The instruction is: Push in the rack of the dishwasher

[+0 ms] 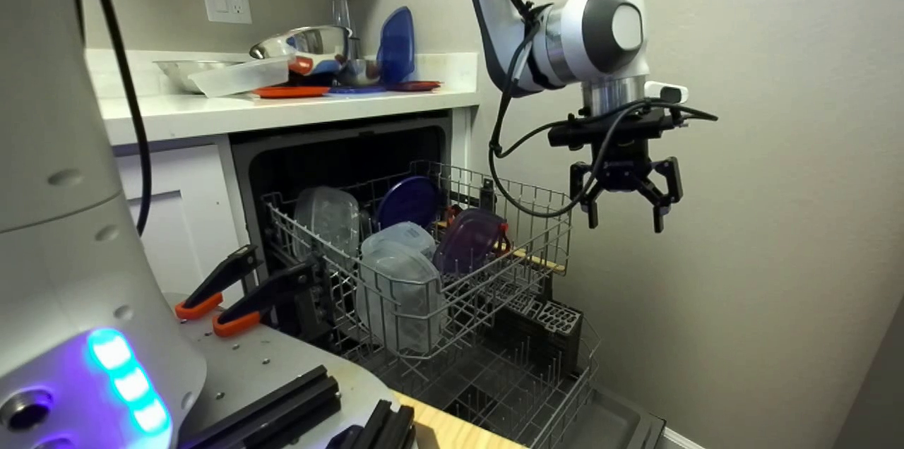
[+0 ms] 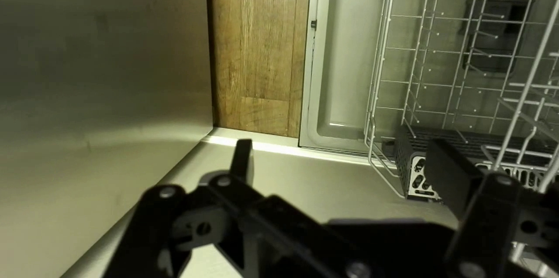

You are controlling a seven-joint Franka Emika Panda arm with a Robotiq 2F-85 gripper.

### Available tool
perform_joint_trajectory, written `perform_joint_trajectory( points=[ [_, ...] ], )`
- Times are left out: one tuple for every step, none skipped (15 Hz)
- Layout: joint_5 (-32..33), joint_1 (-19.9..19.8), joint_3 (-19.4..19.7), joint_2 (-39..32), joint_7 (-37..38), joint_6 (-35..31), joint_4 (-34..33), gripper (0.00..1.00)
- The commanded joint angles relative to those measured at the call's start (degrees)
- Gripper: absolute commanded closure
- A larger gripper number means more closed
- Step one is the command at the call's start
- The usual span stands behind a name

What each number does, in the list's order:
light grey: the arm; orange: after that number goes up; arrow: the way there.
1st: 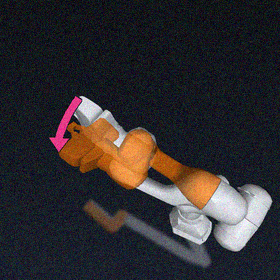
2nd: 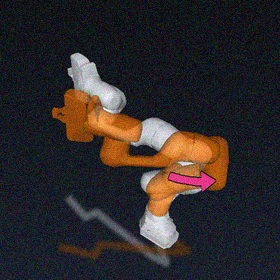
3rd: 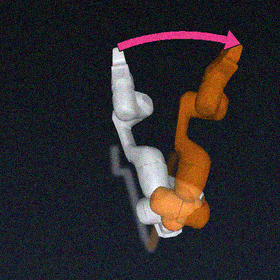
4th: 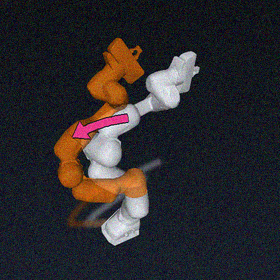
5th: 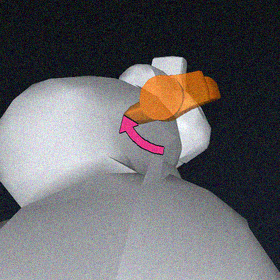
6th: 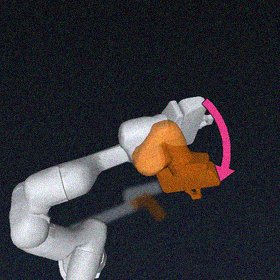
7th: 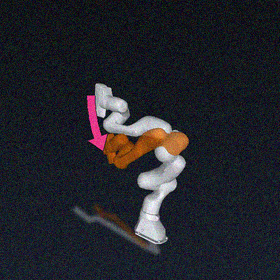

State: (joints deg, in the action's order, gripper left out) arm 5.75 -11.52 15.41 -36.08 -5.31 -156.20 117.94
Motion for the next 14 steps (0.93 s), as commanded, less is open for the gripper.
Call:
perform_joint_trajectory(
  points=[
    [-1.0, -2.0, -3.0, -4.4, -0.1, -1.3, -4.2, 0.00],
    [-1.5, -2.5, -4.0, -5.2, -0.4, -1.0, -5.0, 0.00],
    [-2.2, -3.0, -5.1, -6.0, -0.7, -0.7, -5.8, 0.00],
    [-2.9, -3.6, -6.1, -6.7, -0.8, -0.2, -6.5, 0.00],
    [-3.9, -3.9, -7.0, -7.6, -0.1, 0.5, -7.5, 0.00],
    [-4.8, -4.2, -7.7, -8.4, 0.2, 0.4, -8.2, 0.00],
    [-5.6, -4.4, -8.4, -9.4, 0.3, 0.7, -9.1, 0.00],
    [-6.1, -4.4, -8.7, -10.1, 0.4, 0.7, -9.7, 0.00],
    [-6.6, -4.3, -9.1, -11.0, 0.5, 0.9, -10.5, 0.00],
    [-7.0, -4.3, -9.5, -11.6, 0.4, 1.0, -11.0, 0.00],
    [-7.3, -4.2, -9.9, -12.2, 0.3, 1.5, -11.6, 0.00],
    [-7.5, -4.0, -10.2, -12.8, 0.3, 1.7, -12.1, 0.00],
    [-7.5, -3.6, -10.5, -13.2, 0.4, 1.9, -12.5, 0.00],
    [-7.6, -3.5, -10.8, -13.5, 0.3, 2.2, -12.9, 0.00]
  ],
)
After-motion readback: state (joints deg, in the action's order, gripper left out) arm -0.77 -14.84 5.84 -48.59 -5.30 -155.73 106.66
